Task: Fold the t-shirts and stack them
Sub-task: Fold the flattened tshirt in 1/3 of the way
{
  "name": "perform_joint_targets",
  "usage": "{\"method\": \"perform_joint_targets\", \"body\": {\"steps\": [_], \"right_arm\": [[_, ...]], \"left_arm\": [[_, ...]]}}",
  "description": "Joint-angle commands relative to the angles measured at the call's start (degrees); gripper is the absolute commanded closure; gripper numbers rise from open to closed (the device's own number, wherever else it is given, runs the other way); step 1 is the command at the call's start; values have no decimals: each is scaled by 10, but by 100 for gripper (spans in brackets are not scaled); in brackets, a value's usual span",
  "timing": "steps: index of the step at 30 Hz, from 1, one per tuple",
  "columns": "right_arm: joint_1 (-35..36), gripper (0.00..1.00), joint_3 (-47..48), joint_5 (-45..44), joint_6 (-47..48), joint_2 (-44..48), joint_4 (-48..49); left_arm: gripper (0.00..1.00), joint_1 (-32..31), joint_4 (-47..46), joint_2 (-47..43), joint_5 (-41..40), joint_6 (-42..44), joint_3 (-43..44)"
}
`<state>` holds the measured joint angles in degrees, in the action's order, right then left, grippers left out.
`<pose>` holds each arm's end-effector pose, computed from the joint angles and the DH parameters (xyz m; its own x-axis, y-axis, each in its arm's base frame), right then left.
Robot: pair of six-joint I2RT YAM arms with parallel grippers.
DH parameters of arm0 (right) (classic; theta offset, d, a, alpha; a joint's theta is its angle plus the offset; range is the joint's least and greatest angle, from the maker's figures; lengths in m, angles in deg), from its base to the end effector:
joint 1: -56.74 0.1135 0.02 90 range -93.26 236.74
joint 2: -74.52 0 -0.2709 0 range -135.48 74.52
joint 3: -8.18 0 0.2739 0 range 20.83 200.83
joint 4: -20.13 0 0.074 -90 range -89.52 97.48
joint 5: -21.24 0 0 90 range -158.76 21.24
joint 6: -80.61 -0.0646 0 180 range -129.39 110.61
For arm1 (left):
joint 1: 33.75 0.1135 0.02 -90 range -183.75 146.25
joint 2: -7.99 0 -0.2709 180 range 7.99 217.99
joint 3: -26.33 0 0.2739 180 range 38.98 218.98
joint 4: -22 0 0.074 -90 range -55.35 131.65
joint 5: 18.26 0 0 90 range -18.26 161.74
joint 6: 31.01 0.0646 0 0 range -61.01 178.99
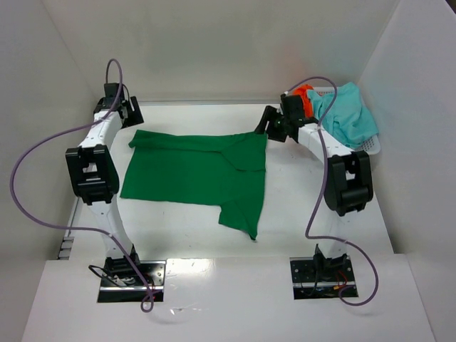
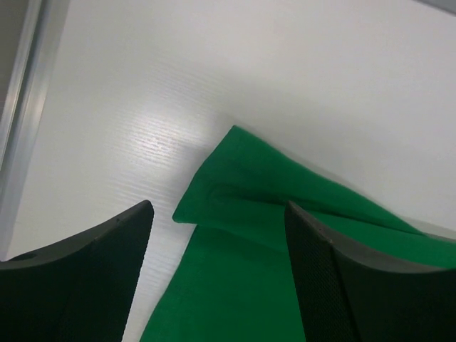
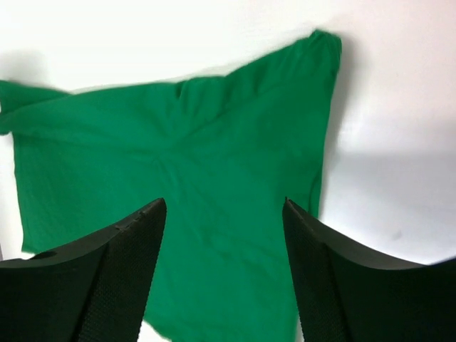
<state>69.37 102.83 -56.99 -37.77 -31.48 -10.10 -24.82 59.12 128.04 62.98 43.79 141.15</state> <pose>0.4517 0.1147 0.2289 -0.7423 0.3105 -0.5938 -0.0115 0.8801 0.4747 0.5223 0.0920 0.2302 -0.5728 -0.3523 -0.7401 -0.4298 0.8979 -0.0948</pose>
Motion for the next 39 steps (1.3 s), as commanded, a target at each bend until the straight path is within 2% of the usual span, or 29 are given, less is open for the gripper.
{"method": "perform_joint_targets", "body": {"steps": [1, 5, 7, 9, 10, 12, 14, 17, 19, 22, 23, 25, 29, 31, 39], "right_arm": [[1, 29, 52, 6, 3, -61, 8], [1, 36, 97, 11, 3, -112, 8], [1, 38, 109, 11, 3, -131, 8], [1, 44, 118, 11, 3, -154, 8], [1, 47, 124, 11, 3, -161, 8], [1, 53, 132, 11, 3, -180, 2], [1, 53, 150, 11, 3, -193, -3], [1, 47, 163, 11, 14, -212, -17], [1, 47, 168, 11, 14, -218, -17], [1, 54, 168, 5, 14, -218, -22], [1, 56, 168, 12, 14, -218, -22], [1, 62, 168, 19, 14, -218, -22], [1, 67, 150, 13, 21, -218, -22], [1, 69, 136, 13, 21, -213, -22], [-4, 76, 107, 8, 21, -213, -17]], "left_arm": [[18, -10, -7, -32, 24, -5, 20], [19, -22, -7, -11, 43, -12, 12], [25, -22, -7, 7, 61, -19, 12], [31, -28, -14, 23, 80, -25, 12], [41, -28, -21, 29, 86, -30, 12], [53, -28, -21, 47, 91, -37, 12], [63, -28, -21, 59, 91, -37, 17], [64, -28, -16, 84, 86, -37, 28], [64, -28, -16, 91, 79, -37, 28], [73, -28, -16, 112, 72, -42, 42], [78, -28, -11, 122, 66, -42, 42], [82, -28, -11, 131, 66, -48, 50], [96, -28, -11, 151, 32, -54, 61], [99, -28, -11, 151, 20, -54, 67], [99, -22, -22, 174, 18, -66, 102]]}}
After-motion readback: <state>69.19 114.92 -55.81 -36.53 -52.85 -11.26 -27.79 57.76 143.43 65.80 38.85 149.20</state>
